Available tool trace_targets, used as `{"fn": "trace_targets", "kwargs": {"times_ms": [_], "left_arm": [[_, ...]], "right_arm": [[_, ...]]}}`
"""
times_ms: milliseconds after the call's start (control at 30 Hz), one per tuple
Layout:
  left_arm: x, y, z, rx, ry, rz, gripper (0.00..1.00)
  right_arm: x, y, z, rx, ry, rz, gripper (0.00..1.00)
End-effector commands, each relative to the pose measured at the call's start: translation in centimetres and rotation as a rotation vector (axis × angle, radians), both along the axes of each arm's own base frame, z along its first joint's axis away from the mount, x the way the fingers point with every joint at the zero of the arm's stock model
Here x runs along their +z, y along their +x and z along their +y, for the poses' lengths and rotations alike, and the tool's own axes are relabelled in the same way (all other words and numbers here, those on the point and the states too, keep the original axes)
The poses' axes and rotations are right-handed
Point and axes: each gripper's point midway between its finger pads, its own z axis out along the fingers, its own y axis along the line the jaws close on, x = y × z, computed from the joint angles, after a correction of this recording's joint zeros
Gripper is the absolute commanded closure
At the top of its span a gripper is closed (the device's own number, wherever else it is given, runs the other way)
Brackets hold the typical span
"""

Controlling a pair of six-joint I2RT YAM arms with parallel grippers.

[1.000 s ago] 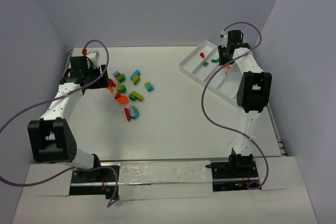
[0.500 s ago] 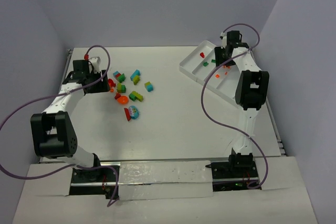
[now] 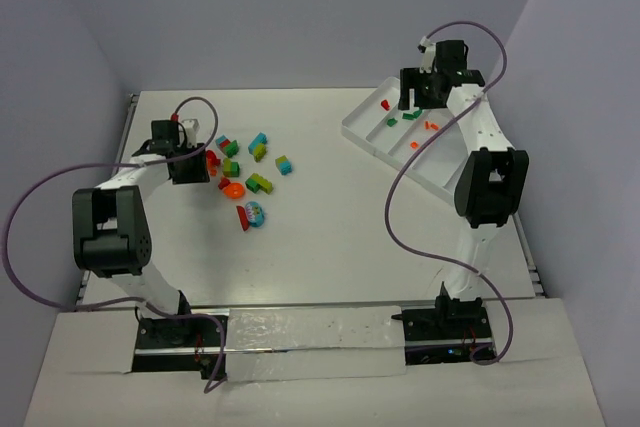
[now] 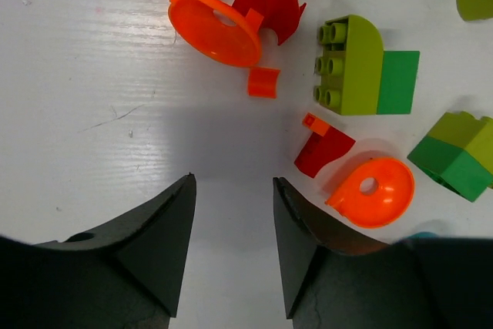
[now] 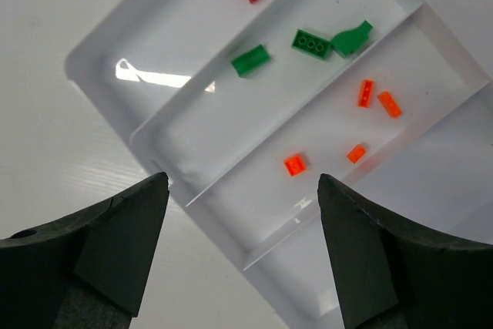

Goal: Sort the legos into containers by color

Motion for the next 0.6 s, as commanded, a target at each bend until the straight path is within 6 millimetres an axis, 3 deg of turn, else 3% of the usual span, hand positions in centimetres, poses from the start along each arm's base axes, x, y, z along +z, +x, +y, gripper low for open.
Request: {"fn": "trace_targets", "kwargs": {"times_ms": [0, 267, 567], "left_arm": [[0.1, 2.5, -0.1, -0.008, 0.022, -0.064, 0.49], [-2.8, 3.8, -2.5, -0.044, 0.008, -0.009, 0.45], [-4.3, 5.8, -2.3, -0.021, 0.079, 0.012, 0.52]], "right_arm": [[3.1, -1.2, 2.6, 0.045, 0.057, -0.047, 0.14], [3.9, -1.5, 2.9, 0.051, 0.063, -0.056, 0.14], [4.0, -1.7, 3.0, 0.056, 0.064, -0.059, 0.14]]}}
